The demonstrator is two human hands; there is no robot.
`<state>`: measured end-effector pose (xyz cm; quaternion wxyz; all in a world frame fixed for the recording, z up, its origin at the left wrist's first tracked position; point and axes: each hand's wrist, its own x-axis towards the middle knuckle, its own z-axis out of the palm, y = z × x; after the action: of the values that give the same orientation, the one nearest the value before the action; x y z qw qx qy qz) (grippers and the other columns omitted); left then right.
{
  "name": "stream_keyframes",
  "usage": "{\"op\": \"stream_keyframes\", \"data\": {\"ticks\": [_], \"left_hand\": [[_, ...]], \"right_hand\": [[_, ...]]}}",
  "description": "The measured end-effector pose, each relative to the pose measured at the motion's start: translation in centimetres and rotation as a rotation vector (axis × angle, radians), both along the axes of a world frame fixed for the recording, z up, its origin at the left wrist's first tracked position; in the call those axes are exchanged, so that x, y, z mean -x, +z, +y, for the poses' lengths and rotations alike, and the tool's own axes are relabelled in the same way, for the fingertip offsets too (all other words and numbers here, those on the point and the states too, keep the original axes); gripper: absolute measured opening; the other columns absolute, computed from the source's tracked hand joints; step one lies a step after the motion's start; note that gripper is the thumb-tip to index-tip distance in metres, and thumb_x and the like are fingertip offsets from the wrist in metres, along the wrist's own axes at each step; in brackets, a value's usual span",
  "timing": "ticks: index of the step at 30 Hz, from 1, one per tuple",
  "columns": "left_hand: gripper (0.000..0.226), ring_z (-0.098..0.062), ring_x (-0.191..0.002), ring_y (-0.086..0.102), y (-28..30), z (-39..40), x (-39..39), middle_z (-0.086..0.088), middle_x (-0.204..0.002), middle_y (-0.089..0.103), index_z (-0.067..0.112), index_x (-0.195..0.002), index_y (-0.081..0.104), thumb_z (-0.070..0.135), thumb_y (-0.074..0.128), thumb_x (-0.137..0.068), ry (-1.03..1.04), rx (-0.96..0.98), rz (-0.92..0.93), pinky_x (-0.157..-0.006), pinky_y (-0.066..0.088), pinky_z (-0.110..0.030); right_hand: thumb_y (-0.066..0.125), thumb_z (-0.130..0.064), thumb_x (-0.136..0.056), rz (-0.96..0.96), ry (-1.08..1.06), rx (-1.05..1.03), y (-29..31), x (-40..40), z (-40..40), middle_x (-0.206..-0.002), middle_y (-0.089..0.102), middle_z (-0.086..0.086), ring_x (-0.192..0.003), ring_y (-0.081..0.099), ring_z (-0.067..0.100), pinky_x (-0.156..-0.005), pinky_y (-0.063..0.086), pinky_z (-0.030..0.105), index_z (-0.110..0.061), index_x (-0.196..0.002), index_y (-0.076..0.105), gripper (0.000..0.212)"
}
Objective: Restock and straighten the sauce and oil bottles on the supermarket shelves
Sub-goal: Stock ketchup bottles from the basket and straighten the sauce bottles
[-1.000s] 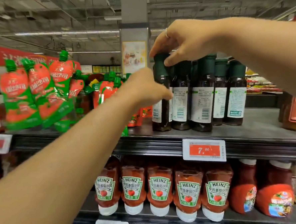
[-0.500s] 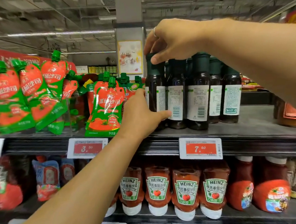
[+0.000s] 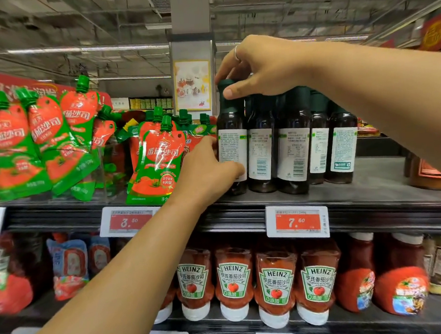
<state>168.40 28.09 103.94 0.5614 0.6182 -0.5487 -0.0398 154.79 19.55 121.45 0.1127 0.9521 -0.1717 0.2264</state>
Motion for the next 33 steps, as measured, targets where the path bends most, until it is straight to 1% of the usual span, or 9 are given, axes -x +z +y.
{"op": "stream_keyframes", "data": {"ticks": [4,8,12,15,18,22,25,29,33], "left_hand": [[0.060,-0.002,-0.094,0.067,-0.1,0.3,0.3,0.014,-0.108,0.070,0.029,-0.117,0.063,0.044,0.092,-0.067,0.005,0.012,-0.042,-0.079,0.055,-0.023],[0.071,0.005,-0.090,0.061,-0.1,0.3,0.1,0.018,-0.104,0.064,0.027,-0.119,0.052,0.042,0.094,-0.064,0.027,0.004,-0.021,-0.069,0.048,-0.016],[0.059,-0.004,-0.095,0.067,0.0,0.2,-0.1,0.014,-0.107,0.068,0.026,-0.117,0.053,0.030,0.091,-0.072,-0.065,-0.042,0.060,-0.077,0.052,-0.023],[0.049,-0.004,-0.094,0.069,0.0,0.2,-0.2,0.013,-0.107,0.072,0.029,-0.118,0.060,0.024,0.086,-0.076,-0.100,-0.027,0.058,-0.079,0.053,-0.025],[0.053,-0.001,-0.092,0.069,-0.1,0.2,-0.1,0.015,-0.105,0.071,0.031,-0.118,0.060,0.024,0.087,-0.074,-0.076,0.004,0.024,-0.079,0.056,-0.023],[0.058,0.005,-0.090,0.067,-0.3,0.1,-0.1,0.018,-0.102,0.069,0.031,-0.118,0.057,0.027,0.091,-0.071,-0.051,0.018,-0.002,-0.074,0.053,-0.015],[0.053,0.001,-0.090,0.068,-0.4,-0.1,-0.2,0.016,-0.102,0.069,0.029,-0.116,0.058,0.024,0.089,-0.074,-0.048,0.020,0.002,-0.075,0.053,-0.017],[0.052,0.012,-0.082,0.064,-0.4,-0.3,-0.5,0.020,-0.099,0.067,0.030,-0.116,0.058,0.022,0.089,-0.075,-0.071,0.010,0.012,-0.061,0.049,-0.005],[0.052,0.020,-0.080,0.062,-0.4,-0.5,-0.5,0.022,-0.098,0.067,0.031,-0.115,0.058,0.024,0.090,-0.075,-0.077,0.008,0.004,-0.058,0.047,0.000]], "right_hand": [[0.068,-0.064,-0.085,-0.059,-0.031,0.068,-0.1,-0.7,0.0,-0.087,0.064,-0.021,-0.083,0.058,-0.009,-0.075,0.043,0.021,-0.037,-0.113,0.073,0.039],[0.063,-0.070,-0.085,-0.050,-0.051,0.137,-0.2,-0.8,0.1,-0.099,0.065,-0.009,-0.093,0.060,0.012,-0.084,0.042,0.027,-0.034,-0.118,0.071,0.049],[0.072,-0.056,-0.086,0.023,0.022,0.065,0.3,0.4,0.5,-0.109,0.066,-0.012,-0.102,0.062,0.007,-0.078,0.043,0.019,-0.042,-0.122,0.066,0.039],[0.077,-0.047,-0.085,0.021,0.005,0.022,0.4,0.7,0.6,-0.099,0.064,-0.022,-0.096,0.064,0.000,-0.074,0.043,0.016,-0.044,-0.125,0.065,0.041],[0.075,-0.056,-0.084,-0.003,-0.028,0.082,0.1,0.3,0.2,-0.108,0.066,-0.009,-0.096,0.061,0.009,-0.084,0.042,0.027,-0.044,-0.127,0.065,0.046],[0.071,-0.067,-0.080,-0.036,-0.061,0.101,-0.2,0.0,-0.2,-0.123,0.069,0.003,-0.099,0.056,0.012,-0.090,0.044,0.030,-0.038,-0.129,0.065,0.056],[0.067,-0.068,-0.082,-0.046,-0.078,0.151,-0.5,-0.2,-0.1,-0.120,0.070,0.004,-0.099,0.057,0.015,-0.089,0.044,0.030,-0.034,-0.131,0.065,0.060],[0.058,-0.074,-0.085,-0.042,-0.116,0.187,0.2,0.8,-0.1,-0.107,0.068,-0.006,-0.096,0.060,0.016,-0.084,0.041,0.029,-0.032,-0.127,0.065,0.060],[0.050,-0.077,-0.088,-0.058,-0.213,0.181,1.5,2.4,-0.8,-0.104,0.066,-0.006,-0.099,0.058,0.018,-0.088,0.041,0.033,-0.029,-0.117,0.070,0.060]]}}
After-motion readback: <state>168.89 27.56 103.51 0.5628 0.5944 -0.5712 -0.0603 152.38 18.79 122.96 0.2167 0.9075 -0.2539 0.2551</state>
